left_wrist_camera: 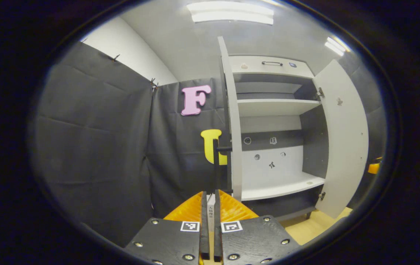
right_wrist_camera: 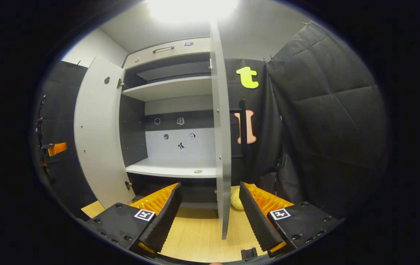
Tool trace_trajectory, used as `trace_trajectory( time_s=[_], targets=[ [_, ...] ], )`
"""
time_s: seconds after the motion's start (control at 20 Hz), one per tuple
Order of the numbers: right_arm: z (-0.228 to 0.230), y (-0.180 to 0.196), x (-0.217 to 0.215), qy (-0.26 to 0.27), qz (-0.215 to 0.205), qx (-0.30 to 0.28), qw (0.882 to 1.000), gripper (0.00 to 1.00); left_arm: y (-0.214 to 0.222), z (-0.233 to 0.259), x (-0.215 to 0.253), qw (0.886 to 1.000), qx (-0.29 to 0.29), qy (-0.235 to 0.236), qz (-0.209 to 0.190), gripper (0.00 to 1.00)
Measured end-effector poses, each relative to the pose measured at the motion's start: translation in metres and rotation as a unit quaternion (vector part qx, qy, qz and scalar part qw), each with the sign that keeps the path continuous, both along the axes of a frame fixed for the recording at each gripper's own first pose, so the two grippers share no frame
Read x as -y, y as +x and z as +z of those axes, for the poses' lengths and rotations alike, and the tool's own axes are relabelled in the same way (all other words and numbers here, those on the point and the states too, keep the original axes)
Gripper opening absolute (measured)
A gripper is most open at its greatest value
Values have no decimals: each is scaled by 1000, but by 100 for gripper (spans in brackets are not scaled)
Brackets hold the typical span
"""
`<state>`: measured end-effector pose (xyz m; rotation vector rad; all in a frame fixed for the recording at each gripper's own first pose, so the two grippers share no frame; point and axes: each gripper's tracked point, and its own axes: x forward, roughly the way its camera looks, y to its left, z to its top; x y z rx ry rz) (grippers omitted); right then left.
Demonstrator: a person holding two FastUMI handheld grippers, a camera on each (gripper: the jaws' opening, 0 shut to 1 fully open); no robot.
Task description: Open the right door of the double-door shoe cabinet with the right hand, and open the left door with the left hand.
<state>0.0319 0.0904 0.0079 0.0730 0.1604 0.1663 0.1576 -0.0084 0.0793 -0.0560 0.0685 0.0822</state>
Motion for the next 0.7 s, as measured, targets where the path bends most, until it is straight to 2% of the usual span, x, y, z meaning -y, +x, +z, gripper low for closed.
trace_trajectory(
  time_s=[0.05,0.1,0.25,0.35,0.45,0.5,0.7],
  targets=[
    [1,-2,-2,-2,1,6,1000,92,-4,-3,-1,1000,-5,-4,3,6],
    [1,-4,-3,-3,1,11,1000,97,-9,-8,-1,1000,-11,-5,7,6],
    [-1,-6,-10,2,6,14,1000,97,-20,-14,0,1000,-17,-3,4,14],
    [-7,-10,-9,11,3,8,1000,97,-25,-18,-1,1000,-19,9,2,14],
    [-9,-12,-7,22,-5,6,1000,97,-30,-24,0,1000,-24,18,-3,28],
    [-9,-13,-6,25,-9,8,1000,97,-33,-27,0,999,-27,20,-2,30],
    [-12,-15,-2,24,-18,9,1000,97,-39,-31,14,999,-28,12,-19,84]
  ],
)
